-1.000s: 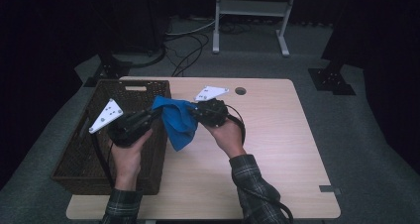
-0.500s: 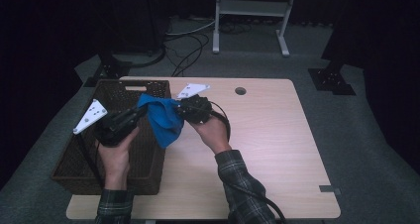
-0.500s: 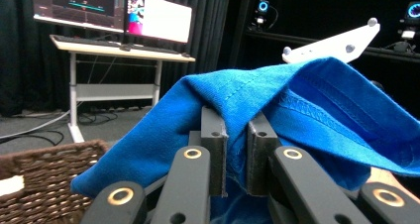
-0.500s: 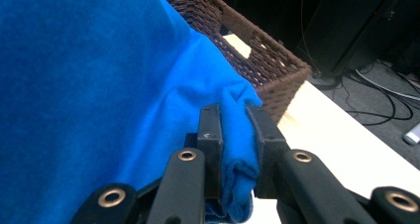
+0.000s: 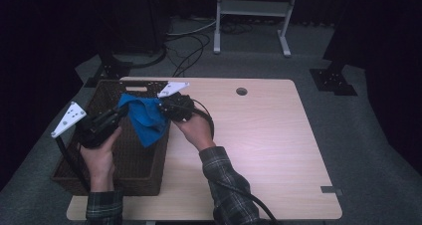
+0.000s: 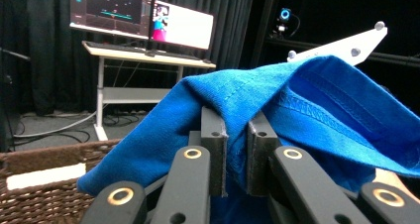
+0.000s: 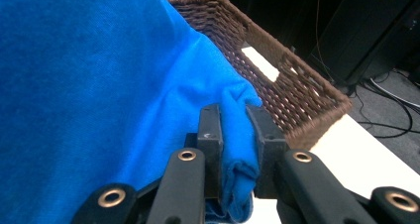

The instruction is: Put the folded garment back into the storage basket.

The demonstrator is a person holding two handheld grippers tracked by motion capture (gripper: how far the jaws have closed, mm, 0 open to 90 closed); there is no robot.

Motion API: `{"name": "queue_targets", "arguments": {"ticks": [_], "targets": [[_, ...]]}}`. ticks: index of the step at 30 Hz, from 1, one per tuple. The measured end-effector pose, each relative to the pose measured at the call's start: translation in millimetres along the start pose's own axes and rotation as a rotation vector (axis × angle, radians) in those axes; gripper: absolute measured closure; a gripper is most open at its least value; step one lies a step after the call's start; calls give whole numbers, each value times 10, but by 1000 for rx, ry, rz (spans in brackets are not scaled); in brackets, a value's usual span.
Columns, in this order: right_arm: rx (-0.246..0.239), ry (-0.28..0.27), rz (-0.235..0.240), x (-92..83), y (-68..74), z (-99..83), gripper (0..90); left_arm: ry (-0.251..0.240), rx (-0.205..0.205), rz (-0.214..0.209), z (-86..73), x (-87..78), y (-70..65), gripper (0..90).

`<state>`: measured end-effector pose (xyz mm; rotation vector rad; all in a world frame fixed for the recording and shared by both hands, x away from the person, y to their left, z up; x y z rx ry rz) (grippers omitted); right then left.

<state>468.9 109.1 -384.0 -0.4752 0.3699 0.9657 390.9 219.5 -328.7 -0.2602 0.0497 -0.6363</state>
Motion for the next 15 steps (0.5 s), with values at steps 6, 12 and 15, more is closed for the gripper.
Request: {"name": "queue_targets", "arguments": {"ticks": [6,12,15], "targets": [[-2,-12,14,148,64,103,782,-8,6,31,34,-98,131,823],[-5,-11,29,293,129,162,782,-1,11,44,43,-183,265,823],[0,-11,37,362,158,183,782,9,17,61,41,-223,335,823]]}}
Point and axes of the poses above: each handheld gripper's, and its own axes: x roughly forward along the jaws, z roughly out of its top, y roughly to its left, the point moved 10 cm from there along x, roughly forward along the jaws, and after that the axes turned 5 degrees about -x, right-handed, at the moved point
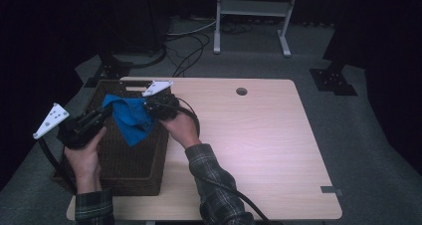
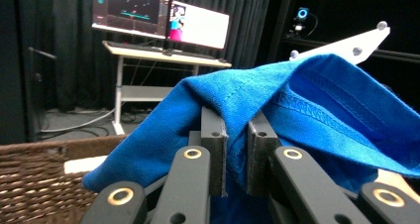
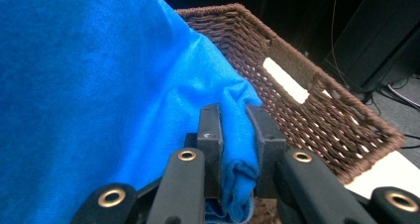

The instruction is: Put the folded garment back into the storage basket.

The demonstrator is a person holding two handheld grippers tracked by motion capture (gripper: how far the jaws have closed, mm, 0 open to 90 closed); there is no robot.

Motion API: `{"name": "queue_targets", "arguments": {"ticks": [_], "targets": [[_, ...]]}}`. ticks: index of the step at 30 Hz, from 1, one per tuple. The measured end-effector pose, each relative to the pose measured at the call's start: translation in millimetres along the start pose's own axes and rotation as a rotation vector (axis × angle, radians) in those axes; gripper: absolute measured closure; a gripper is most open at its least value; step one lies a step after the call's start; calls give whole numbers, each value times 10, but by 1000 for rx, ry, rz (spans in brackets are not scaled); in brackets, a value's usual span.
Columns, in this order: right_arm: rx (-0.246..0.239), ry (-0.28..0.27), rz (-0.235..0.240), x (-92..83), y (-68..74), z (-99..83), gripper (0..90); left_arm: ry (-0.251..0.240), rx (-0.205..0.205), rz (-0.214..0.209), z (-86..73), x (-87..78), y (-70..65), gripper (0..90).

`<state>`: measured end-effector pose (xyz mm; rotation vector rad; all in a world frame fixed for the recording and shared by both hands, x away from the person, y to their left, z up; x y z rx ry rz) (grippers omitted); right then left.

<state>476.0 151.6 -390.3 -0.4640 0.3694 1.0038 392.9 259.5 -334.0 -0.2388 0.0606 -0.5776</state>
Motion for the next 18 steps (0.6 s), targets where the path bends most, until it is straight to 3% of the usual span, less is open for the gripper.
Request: {"name": "queue_targets", "arguments": {"ticks": [18], "targets": [[47,-22,58,393,125,63,781,35,-8,80,-54,-159,376,823]]}}
Point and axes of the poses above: each handheld gripper's, and its own axes: x roughly forward along the jaws, z roughly out of its top, y roughly to its left, the point moved 10 cm from there along x, roughly forward along the jaws, and after that the axes turned 5 degrees about -x, right-handed, at the moved point
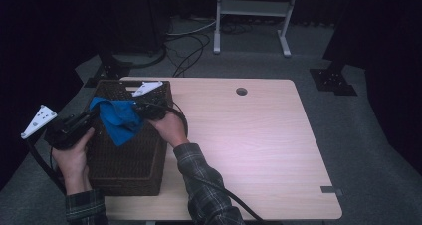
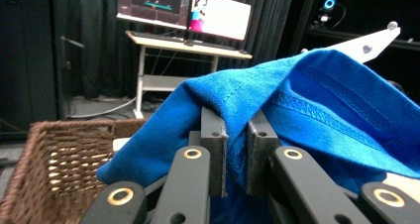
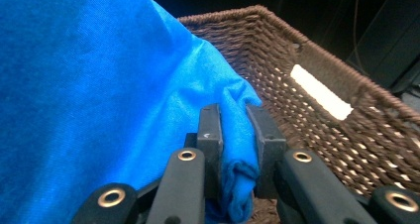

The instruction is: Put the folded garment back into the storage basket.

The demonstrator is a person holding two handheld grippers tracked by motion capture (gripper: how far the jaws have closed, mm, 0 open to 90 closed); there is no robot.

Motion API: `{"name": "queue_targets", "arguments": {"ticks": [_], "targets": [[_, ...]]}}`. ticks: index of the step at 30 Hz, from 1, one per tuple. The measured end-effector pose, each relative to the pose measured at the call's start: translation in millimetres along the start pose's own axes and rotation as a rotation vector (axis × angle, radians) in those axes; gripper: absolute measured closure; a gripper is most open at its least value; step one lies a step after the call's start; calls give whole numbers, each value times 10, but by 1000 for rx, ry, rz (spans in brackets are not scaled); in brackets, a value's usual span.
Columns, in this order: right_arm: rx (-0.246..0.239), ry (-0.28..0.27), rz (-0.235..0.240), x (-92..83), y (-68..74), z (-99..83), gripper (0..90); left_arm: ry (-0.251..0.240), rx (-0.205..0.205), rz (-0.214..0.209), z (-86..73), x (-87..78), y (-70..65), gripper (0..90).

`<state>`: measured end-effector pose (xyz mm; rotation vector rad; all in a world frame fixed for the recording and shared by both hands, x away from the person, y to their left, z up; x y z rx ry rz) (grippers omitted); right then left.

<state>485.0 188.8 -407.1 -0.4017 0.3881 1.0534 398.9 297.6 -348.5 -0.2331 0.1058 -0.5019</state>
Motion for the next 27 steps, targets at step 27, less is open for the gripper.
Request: {"name": "queue_targets", "arguments": {"ticks": [27], "targets": [[21,16,17,175,37,-71,782,54,-24,17,-119,2,134,801]]}}
Point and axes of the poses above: each handheld gripper's, and its own axes: x roughly forward along the jaws, z roughly out of its top, y roughly to its left, the point moved 10 cm from there along x, roughly forward along the jaws, and after that the axes turned 5 degrees about -x, right-handed, at the moved point
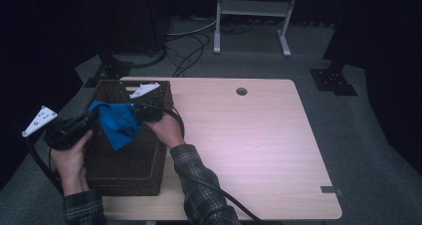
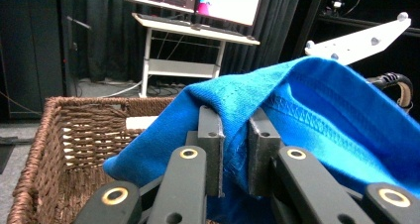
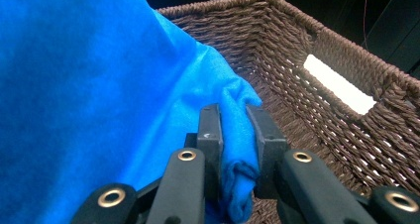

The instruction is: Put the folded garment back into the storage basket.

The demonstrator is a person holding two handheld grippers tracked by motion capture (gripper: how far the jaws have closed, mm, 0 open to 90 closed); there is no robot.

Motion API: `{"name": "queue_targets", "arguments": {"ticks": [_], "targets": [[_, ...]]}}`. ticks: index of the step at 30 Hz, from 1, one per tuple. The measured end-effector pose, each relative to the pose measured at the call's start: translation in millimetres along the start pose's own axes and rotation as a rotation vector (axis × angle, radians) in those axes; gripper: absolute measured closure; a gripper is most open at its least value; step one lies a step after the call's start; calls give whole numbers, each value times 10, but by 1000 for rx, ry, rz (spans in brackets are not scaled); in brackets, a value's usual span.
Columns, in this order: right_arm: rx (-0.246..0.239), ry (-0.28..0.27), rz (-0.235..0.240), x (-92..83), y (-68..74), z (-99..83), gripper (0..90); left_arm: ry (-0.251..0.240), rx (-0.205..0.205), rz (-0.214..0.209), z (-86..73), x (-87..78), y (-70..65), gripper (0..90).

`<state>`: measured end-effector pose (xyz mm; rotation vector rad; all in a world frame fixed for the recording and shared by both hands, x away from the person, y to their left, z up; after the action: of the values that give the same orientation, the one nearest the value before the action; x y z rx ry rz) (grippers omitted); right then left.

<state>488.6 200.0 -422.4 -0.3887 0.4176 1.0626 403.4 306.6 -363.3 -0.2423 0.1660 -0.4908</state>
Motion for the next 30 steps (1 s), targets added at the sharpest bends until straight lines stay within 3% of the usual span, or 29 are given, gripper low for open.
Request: {"name": "queue_targets", "arguments": {"ticks": [8,17,22,23,25,27,30], "targets": [[2,-4,1,-1,0,10,782,-2,0,5,-3,-11,14,780],[-5,6,1,4,9,7,783,-8,16,2,2,10,3,677],[-12,10,-2,7,12,3,784,-4,42,-7,-2,48,-26,489],[-11,10,0,8,13,3,784,-4,48,-6,-2,63,-32,489],[-12,11,-2,7,13,1,784,-6,49,-2,2,70,-26,368],[-12,11,-2,7,13,2,784,-10,47,-2,6,72,-24,340],[-11,10,0,8,12,2,784,-19,38,23,13,84,4,219]]}}
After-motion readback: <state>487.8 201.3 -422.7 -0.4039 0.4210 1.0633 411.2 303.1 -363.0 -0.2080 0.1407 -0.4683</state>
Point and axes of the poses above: each handheld gripper's, and its own axes: x roughly forward along the jaws, z roughly out of its top, y roughly to its left, the point moved 10 cm from there along x, roughly forward along the jaws, and after that the axes turned 5 degrees about -x, right-handed, at the moved point
